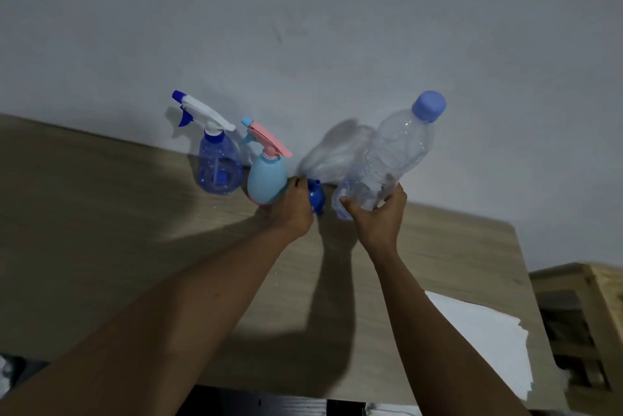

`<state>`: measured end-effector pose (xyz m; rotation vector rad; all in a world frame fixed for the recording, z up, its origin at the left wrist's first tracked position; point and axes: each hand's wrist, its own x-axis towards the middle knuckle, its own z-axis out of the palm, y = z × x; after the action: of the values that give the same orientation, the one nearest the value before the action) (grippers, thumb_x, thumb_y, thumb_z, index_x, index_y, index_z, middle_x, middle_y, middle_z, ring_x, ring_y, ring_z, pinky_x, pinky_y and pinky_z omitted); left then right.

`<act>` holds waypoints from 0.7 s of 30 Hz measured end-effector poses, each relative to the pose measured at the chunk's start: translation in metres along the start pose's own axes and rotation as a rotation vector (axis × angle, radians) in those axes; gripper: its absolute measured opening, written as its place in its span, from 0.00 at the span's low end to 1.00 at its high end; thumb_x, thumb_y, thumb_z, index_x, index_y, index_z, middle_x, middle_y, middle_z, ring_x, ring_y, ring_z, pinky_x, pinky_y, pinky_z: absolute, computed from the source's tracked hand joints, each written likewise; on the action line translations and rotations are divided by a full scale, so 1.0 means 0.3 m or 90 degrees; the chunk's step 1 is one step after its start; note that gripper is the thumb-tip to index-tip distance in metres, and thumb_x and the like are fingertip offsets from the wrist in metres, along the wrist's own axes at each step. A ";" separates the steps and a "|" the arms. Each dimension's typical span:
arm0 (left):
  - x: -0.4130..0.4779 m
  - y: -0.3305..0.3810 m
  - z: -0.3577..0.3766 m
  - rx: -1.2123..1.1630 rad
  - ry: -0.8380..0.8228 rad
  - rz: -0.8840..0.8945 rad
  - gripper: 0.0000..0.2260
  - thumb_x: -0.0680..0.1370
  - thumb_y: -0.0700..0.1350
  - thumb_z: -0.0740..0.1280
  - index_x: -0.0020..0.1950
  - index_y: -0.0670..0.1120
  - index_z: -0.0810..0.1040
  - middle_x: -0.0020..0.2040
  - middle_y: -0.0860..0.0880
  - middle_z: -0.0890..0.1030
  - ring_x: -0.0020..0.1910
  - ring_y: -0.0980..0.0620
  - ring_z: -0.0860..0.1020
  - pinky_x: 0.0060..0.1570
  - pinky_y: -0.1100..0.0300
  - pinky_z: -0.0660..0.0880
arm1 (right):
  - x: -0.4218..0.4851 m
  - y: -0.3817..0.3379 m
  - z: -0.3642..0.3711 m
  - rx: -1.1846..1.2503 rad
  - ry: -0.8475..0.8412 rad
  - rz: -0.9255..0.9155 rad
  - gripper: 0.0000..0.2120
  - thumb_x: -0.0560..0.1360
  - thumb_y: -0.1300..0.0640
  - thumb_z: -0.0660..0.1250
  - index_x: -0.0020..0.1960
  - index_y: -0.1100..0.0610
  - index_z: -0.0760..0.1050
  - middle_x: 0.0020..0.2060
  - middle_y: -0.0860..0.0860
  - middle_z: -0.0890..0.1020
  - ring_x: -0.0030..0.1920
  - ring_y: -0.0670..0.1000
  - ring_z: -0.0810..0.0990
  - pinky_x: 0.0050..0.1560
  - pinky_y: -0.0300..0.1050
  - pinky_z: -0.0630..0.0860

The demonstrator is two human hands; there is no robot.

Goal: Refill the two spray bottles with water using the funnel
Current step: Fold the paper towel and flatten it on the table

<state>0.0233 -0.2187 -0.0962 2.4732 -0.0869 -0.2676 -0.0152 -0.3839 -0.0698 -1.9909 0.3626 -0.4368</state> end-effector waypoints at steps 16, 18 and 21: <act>-0.338 0.086 0.035 -0.106 0.130 0.013 0.34 0.75 0.37 0.72 0.77 0.39 0.61 0.75 0.38 0.65 0.66 0.38 0.71 0.61 0.55 0.66 | -0.252 0.105 -0.443 -0.093 0.009 0.043 0.40 0.71 0.56 0.77 0.77 0.50 0.60 0.65 0.49 0.72 0.61 0.46 0.73 0.59 0.45 0.75; -0.425 0.154 0.067 -0.112 0.110 0.003 0.30 0.75 0.39 0.72 0.75 0.40 0.65 0.72 0.38 0.68 0.66 0.40 0.72 0.58 0.55 0.67 | -0.308 0.180 -0.598 -0.152 0.025 0.067 0.35 0.74 0.55 0.74 0.76 0.49 0.62 0.62 0.50 0.73 0.59 0.49 0.74 0.58 0.50 0.77; -0.508 0.234 0.170 -0.113 0.048 0.028 0.22 0.74 0.40 0.73 0.67 0.41 0.75 0.62 0.41 0.77 0.60 0.42 0.77 0.52 0.63 0.66 | -0.379 0.284 -0.812 -0.230 0.040 0.115 0.29 0.75 0.56 0.72 0.73 0.51 0.66 0.58 0.50 0.75 0.58 0.52 0.74 0.57 0.56 0.77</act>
<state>-0.1362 -0.2855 -0.0669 2.2987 -0.0823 -0.1562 -0.2322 -0.5638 -0.0622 -2.2712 0.6953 -0.3362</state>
